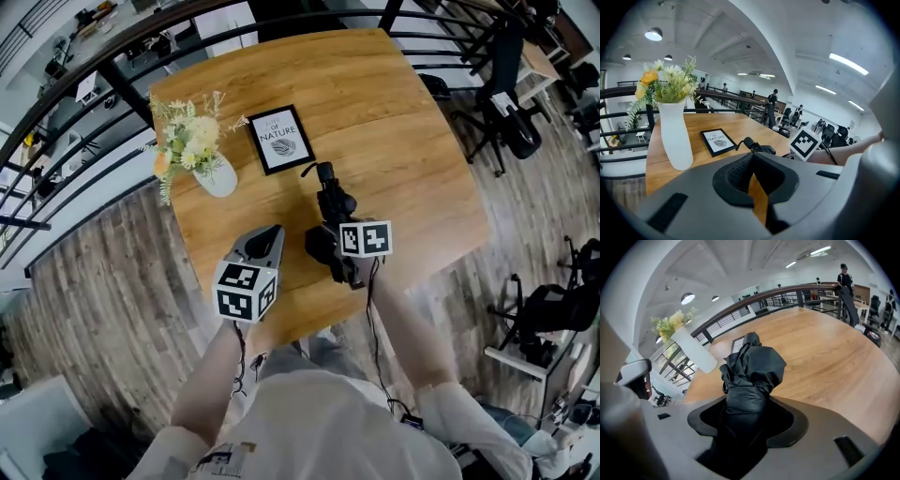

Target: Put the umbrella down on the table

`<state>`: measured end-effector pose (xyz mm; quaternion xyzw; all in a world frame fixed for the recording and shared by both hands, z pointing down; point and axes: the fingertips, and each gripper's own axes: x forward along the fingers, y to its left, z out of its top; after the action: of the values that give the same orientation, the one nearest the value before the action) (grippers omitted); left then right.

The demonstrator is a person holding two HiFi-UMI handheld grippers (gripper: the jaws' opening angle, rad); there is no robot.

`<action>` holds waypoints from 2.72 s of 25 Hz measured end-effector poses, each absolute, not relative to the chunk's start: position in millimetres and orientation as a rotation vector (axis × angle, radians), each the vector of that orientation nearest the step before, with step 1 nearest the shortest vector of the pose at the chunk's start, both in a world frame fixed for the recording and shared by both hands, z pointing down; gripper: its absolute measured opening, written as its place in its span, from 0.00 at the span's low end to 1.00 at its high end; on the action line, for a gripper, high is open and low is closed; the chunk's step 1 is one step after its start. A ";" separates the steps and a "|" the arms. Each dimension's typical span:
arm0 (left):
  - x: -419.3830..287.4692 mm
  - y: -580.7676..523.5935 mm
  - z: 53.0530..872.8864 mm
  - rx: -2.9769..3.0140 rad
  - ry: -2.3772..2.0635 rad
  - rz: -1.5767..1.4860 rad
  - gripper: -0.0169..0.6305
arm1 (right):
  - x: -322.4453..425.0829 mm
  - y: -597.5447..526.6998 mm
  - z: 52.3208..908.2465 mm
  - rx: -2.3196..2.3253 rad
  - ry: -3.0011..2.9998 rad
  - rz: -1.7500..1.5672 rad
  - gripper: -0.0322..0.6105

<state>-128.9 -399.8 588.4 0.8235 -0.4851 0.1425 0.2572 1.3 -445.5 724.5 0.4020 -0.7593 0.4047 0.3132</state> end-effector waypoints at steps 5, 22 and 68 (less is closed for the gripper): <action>-123.6 -398.0 610.4 2.240 -1.287 0.474 0.05 | -5.8 -448.1 759.8 1.069 -1.937 1.163 0.48; -120.7 -380.2 587.2 2.281 -1.280 0.486 0.05 | -15.5 -451.1 696.1 1.088 -2.106 1.276 0.40; -103.9 -258.4 250.5 2.896 -1.707 0.229 0.05 | 64.0 -247.9 202.6 1.426 -2.845 -0.284 0.14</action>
<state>-103.9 -258.4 250.5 0.8540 -0.5033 0.0676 -0.1135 64.0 -247.9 202.6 0.4462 -0.8901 -0.0889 -0.0265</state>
